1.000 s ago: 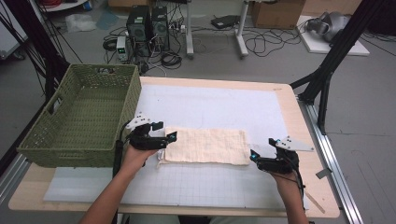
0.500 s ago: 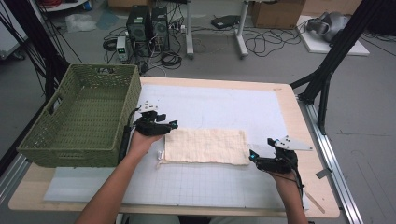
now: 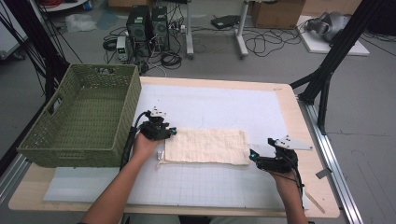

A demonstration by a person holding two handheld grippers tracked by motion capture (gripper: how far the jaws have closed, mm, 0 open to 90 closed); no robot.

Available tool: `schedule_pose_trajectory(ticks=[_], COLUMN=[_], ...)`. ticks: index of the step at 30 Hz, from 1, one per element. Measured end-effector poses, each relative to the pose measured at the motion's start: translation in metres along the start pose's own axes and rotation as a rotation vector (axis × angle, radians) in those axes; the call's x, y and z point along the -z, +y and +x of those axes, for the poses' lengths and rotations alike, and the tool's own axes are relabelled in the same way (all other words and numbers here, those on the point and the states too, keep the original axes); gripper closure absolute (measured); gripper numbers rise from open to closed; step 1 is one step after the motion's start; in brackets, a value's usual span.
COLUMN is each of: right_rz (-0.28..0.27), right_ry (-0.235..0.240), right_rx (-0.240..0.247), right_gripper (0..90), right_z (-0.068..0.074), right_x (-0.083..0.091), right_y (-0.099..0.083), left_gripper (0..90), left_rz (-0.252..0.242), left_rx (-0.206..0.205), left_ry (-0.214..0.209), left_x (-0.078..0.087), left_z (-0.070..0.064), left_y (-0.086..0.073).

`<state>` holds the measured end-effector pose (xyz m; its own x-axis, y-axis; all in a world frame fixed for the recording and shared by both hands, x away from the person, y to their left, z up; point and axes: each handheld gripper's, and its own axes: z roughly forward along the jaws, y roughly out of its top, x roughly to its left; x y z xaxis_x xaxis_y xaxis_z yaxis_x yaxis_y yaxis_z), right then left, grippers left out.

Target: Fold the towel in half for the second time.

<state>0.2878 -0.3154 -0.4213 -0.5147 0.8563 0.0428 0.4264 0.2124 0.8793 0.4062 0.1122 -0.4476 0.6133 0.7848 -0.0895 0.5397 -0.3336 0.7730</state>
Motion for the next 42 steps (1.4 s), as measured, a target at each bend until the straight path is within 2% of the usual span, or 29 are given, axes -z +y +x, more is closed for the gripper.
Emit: schedule_pose_trajectory(ticks=[3, 7, 9, 11, 17, 22, 24, 25, 27, 28, 30, 32, 35, 37, 41, 42], right_rz=[-0.004, 0.006, 0.038, 0.059, 0.062, 0.136, 0.156, 0.167, 0.184, 0.186, 0.181, 0.195, 0.209, 0.217, 0.187, 0.196], right_ry=[0.003, 0.002, -0.013, -0.004, 0.001, 0.022, 0.044, 0.039, 0.04, 0.034, 0.025, 0.036, 0.059, 0.053, 0.06, 0.062], right_rx=[-0.001, 0.004, -0.015, -0.043, -0.012, 0.017, 0.001, 0.002, 0.002, -0.002, -0.026, -0.046, -0.048, -0.026, -0.029, -0.031], right_gripper=[11.7, 11.7, 11.6, 11.6, 10.8, 10.9, 11.2, 11.4, 17.6, 17.9, 22.6, 26.9, 35.4, 37.8, 46.4, 48.1], right_z=[0.002, 0.003, 0.002, 0.0, -0.003, -0.01, -0.013, -0.015, -0.019, -0.021, -0.027, -0.033, -0.037, -0.038, -0.039, -0.038], right_x=[-0.003, -0.01, -0.015, -0.021, -0.036, -0.064, -0.073, -0.077, -0.084, -0.086, -0.09, -0.092, -0.095, -0.096, -0.102, -0.104], right_y=[0.002, 0.005, 0.005, 0.005, 0.021, 0.039, 0.043, 0.045, 0.047, 0.048, 0.046, 0.043, 0.041, 0.04, 0.039, 0.039], left_gripper=[69.2, 82.2, 83.7, 84.1, 84.2, 84.2, 84.2, 84.2, 84.1, 84.1, 84.1, 84.2, 84.2, 84.2, 84.1, 84.0], left_rz=[0.001, -0.028, -0.03, -0.034, -0.033, -0.033, -0.035, -0.038, -0.039, -0.039, -0.039, -0.041, -0.043, -0.043, -0.04, -0.04], left_rx=[-0.023, -0.05, -0.042, -0.035, -0.014, -0.002, 0.006, 0.011, 0.018, 0.021, 0.024, 0.029, 0.033, 0.033, 0.028, 0.029], left_ry=[-0.006, -0.02, -0.025, -0.027, -0.035, -0.04, -0.043, -0.045, -0.05, -0.051, -0.057, -0.057, -0.058, -0.058, -0.057, -0.057], left_x=[0.001, 0.002, 0.002, 0.001, 0.002, 0.002, 0.002, 0.001, 0.002, 0.002, 0.002, 0.002, 0.002, 0.002, 0.002, 0.002], left_z=[-0.001, -0.004, -0.004, -0.003, -0.002, -0.001, -0.001, 0.0, 0.0, 0.001, 0.002, 0.002, 0.002, 0.002, 0.002, 0.002], left_y=[-0.001, -0.006, -0.006, -0.006, -0.006, -0.006, -0.007, -0.007, -0.007, -0.007, -0.007, -0.007, -0.007, -0.007, -0.007, -0.007])
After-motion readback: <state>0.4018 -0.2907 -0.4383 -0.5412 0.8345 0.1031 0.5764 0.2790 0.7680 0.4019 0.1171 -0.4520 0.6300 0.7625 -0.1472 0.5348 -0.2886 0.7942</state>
